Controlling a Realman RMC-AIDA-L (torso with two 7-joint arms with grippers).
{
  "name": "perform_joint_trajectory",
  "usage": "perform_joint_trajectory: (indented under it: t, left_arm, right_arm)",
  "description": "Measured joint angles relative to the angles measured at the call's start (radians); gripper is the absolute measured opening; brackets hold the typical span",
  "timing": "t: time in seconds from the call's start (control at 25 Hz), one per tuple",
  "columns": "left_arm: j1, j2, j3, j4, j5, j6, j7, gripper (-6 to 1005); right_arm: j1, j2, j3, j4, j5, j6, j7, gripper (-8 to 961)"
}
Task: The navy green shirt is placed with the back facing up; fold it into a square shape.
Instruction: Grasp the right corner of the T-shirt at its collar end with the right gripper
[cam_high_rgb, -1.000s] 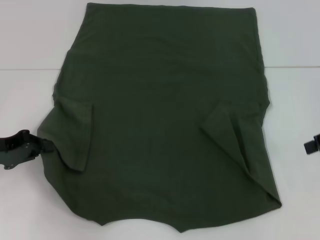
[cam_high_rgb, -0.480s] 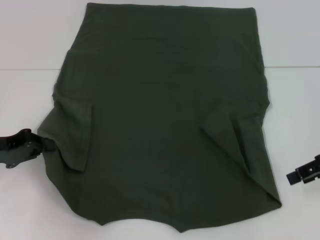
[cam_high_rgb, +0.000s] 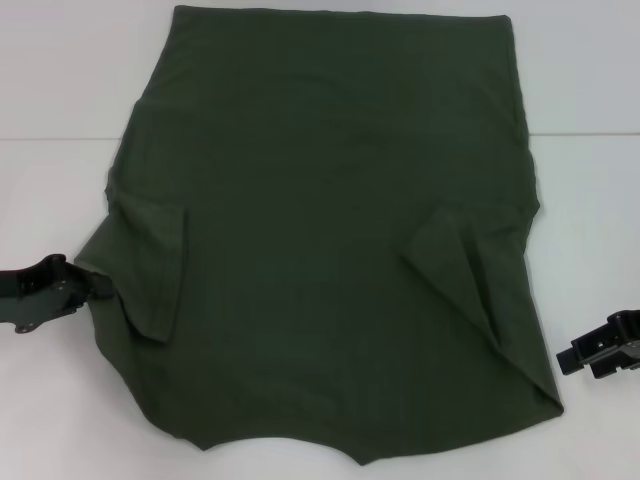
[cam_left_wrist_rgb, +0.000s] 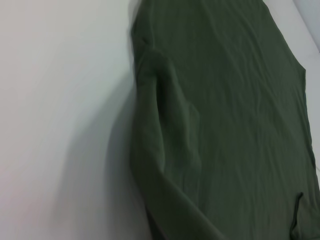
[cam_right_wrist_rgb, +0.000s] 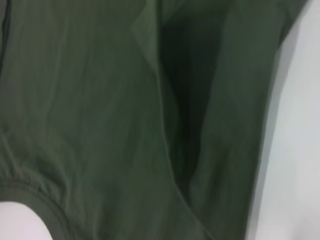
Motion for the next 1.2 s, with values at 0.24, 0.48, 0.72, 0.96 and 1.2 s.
perform_joint_trajectory:
  t: [0.24,0.48,0.72,0.96,1.2]
  left_arm:
    - [0.001,-0.001,0.0,0.0,0.0,-0.002,0.0,31]
    - [0.001,-0.001,0.0,0.0,0.0,-0.003,-0.001,31]
    - [0.0,-0.002,0.0,0.0,0.0,-0.007,-0.005,31]
    - [0.0,-0.005,0.0,0.0,0.0,-0.009,-0.007,31]
    - [-0.002,-0.007,0.0,0.0,0.0,-0.011,-0.007,31]
  right_arm:
    - [0.003,0.019,-0.003,0.024,0.0,0.034,-0.062,516]
    - [0.002,0.035,-0.005,0.025,0.003,0.05,-0.105,513]
    - [0.002,0.045,-0.027,0.02,0.001,0.075,-0.106,509]
    - [-0.001,0.047,-0.058,0.023,-0.001,0.101,-0.1,505]
    - [0.002,0.055,-0.063,0.027,-0.001,0.109,-0.101,502]
